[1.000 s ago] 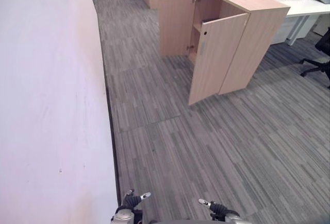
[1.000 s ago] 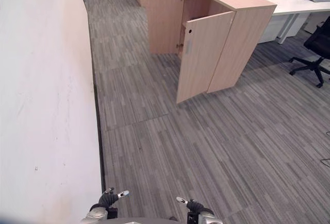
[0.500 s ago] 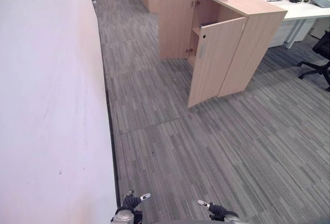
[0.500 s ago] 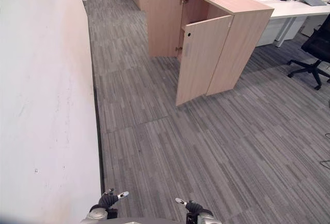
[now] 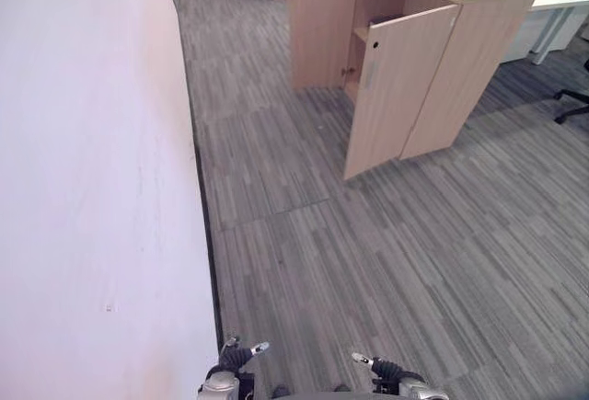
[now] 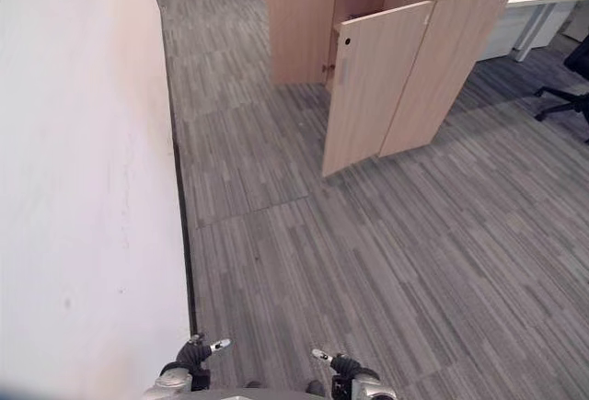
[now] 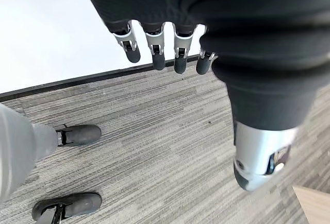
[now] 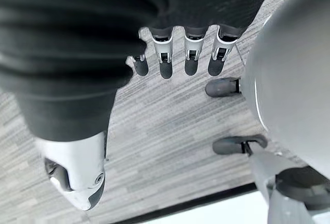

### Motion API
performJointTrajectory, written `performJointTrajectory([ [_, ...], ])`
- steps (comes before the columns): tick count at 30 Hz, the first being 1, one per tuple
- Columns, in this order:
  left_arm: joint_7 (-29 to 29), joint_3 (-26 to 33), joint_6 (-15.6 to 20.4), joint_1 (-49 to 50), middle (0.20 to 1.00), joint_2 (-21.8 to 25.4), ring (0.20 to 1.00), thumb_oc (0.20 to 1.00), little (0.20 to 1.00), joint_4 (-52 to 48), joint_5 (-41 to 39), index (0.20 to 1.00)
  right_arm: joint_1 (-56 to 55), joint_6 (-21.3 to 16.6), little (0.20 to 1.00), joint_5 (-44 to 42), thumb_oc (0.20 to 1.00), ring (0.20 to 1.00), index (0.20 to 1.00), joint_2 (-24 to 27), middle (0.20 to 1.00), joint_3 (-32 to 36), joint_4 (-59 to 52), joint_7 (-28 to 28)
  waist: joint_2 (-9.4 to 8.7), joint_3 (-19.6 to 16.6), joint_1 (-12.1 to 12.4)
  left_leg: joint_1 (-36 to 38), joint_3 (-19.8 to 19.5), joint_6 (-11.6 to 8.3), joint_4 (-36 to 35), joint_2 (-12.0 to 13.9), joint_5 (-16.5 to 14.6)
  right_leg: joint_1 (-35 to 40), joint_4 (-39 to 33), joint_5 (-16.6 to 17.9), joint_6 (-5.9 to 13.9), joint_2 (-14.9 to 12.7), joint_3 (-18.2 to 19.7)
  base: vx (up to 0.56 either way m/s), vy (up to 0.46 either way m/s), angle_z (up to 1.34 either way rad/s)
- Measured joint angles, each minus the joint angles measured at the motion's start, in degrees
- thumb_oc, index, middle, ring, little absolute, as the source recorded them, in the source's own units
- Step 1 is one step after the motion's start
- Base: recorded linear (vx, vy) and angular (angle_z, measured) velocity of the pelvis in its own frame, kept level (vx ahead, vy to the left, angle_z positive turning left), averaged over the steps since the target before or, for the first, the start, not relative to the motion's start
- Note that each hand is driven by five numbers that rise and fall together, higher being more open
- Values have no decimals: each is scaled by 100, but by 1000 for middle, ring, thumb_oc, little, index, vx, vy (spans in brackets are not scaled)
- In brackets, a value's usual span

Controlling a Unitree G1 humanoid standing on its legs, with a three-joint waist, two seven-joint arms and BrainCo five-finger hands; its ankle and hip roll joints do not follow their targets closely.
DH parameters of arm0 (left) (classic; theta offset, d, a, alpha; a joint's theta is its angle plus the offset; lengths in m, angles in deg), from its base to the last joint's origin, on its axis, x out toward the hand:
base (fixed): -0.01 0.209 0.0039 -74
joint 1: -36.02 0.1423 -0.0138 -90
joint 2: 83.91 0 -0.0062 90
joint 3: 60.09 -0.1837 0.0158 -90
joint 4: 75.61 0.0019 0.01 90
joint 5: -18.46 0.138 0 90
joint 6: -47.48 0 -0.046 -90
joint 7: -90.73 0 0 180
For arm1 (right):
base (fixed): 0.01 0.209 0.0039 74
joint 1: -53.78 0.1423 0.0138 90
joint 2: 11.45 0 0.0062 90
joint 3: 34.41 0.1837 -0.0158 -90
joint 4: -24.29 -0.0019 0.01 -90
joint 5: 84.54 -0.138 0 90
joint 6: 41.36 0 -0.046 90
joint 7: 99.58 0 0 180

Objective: Put the empty folder in the office cabinet

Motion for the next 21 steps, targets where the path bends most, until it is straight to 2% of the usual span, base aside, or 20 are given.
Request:
performJointTrajectory([
  [2, -1, 0, 0, -14, 1000, 0, 1000, 1000, 1000, 2, 0, 1000, 13, -2, 1000, -1, 1000, 1000, 1000, 1, 1000, -5, 1, -42, -20, 37, 9, -11, -83, -75, 113, -1, 2, 95, 32, -62, -14, 6, -134, 55, -136, 44],
  [3, 0, 39, 16, -206, 1000, 32, 1000, 1000, 1000, 11, 2, 1000, 183, 5, 1000, -1, 1000, 1000, 1000, -59, 1000, -4, 2, -84, -292, 246, 72, -724, 23, -374, 1477, -91, -124, -91, 405, -329, -151, -77, -288, 47, -139, 68],
  [4, 1, 201, 23, -306, 1000, 53, 1000, 1000, 1000, 16, 2, 1000, 322, -6, 1000, -1, 1000, 1000, 1000, -128, 1000, 10, 22, -87, -453, 371, 132, -1293, 262, -546, 2573, -57, -82, -140, 566, -432, -216, -166, -361, 73, -106, 66],
  [5, -3, 268, 26, -312, 1000, 37, 1000, 1000, 1000, 28, 2, 1000, 384, -8, 1000, 0, 1000, 1000, 1000, -133, 1000, 22, 53, -88, -507, 415, 165, -1652, 367, -819, 3235, 11, 105, -115, 632, -465, -289, -158, -399, 176, -96, 37],
  [6, 6, 379, 37, -244, 1000, -11, 1000, 1000, 1000, 30, 2, 1000, 440, -18, 1000, 1, 1000, 1000, 1000, -152, 1000, 25, 103, -85, -495, 478, 201, -1899, 431, -867, 3642, 93, 102, -8, 626, -490, -334, -131, -402, 219, -47, 17],
  [7, 5, 500, 33, -135, 1000, -93, 1000, 1000, 1000, 23, 1, 1000, 435, -13, 1000, 1, 1000, 1000, 1000, -135, 1000, 32, 131, -80, -478, 483, 219, -1960, 567, -711, 3472, 169, -93, 79, 522, -486, -341, -98, -410, 229, -9, 11],
  [8, 5, 587, 47, -71, 1000, -128, 1000, 1000, 1000, -13, 4, 1000, 412, -12, 1000, 2, 1000, 1000, 1000, -127, 1000, 31, 145, -81, -494, 481, 228, -1880, 611, -611, 2840, 168, -148, 143, 421, -482, -333, -77, -429, 126, 9, 10],
  [9, 0, 670, 44, -62, 1000, -160, 1000, 1000, 1000, -22, 2, 1000, 377, -12, 1000, 3, 1000, 1000, 1000, -104, 1000, 30, 145, -82, -475, 486, 222, -1762, 577, -583, 2126, 170, -107, 209, 358, -454, -309, -36, -451, 127, 10, 10],
  [11, -10, 669, 36, 10, 1000, -179, 1000, 1000, 1000, -1, 2, 1000, 282, -14, 1000, 2, 1000, 1000, 1000, -57, 1000, 19, 151, -90, -308, 529, 235, -1524, 395, -575, 1043, 231, -75, 545, 172, -384, -330, 138, -523, 219, 17, 4],
  [13, -14, 667, 39, 12, 1000, -182, 1000, 1000, 1000, 15, 2, 1000, 255, -12, 1000, 2, 1000, 1000, 1000, -49, 1000, 18, 203, -97, -281, 529, 229, -1497, 383, -606, 583, 245, -11, 682, 30, -403, -319, 206, -526, 190, 22, 1],
  [15, -39, 676, 69, -45, 1000, -191, 1000, 1000, 1000, 22, -2, 1000, 259, -5, 1000, 4, 1000, 1000, 1000, -46, 1000, 15, 288, -115, -308, 594, 283, -1605, 308, -567, 362, 272, 68, 808, 33, -443, -369, 241, -525, 226, 37, -8],
  [17, -65, 694, 108, -50, 1000, -187, 1000, 1000, 1000, 27, -9, 1000, 241, -4, 1000, 4, 1000, 1000, 1000, -38, 1000, -5, 328, -138, -335, 608, 310, -1599, 327, -551, 387, 285, 104, 1058, 34, -605, -286, 231, -485, 355, 87, -17],
  [19, -70, 783, 180, 33, 1000, -195, 1000, 1000, 1000, 49, -12, 1000, 220, -7, 1000, 5, 1000, 1000, 1000, -50, 1000, -12, 335, -148, -291, 580, 348, -1294, 454, -444, 402, 264, 68, 1293, 32, -804, -159, 202, -404, 270, 102, -22],
  [20, -94, 885, 199, 49, 1000, -199, 1000, 1000, 1000, 55, -13, 1000, 161, -28, 1000, 6, 1000, 1000, 1000, -65, 1000, -7, 337, -163, -394, 536, 316, -1201, 463, -273, 412, 166, 458, 1450, 52, -953, -13, 124, -357, 333, 160, -14],
  [21, -120, 920, 210, 56, 1000, -126, 1000, 1000, 1000, 48, -19, 1000, 152, -34, 1000, 6, 1000, 1000, 1000, -94, 1000, -9, 325, -169, -473, 515, 354, -1140, 509, -196, 439, 101, 595, 1502, 70, -990, 34, 2, -350, 419, 203, -20],
])
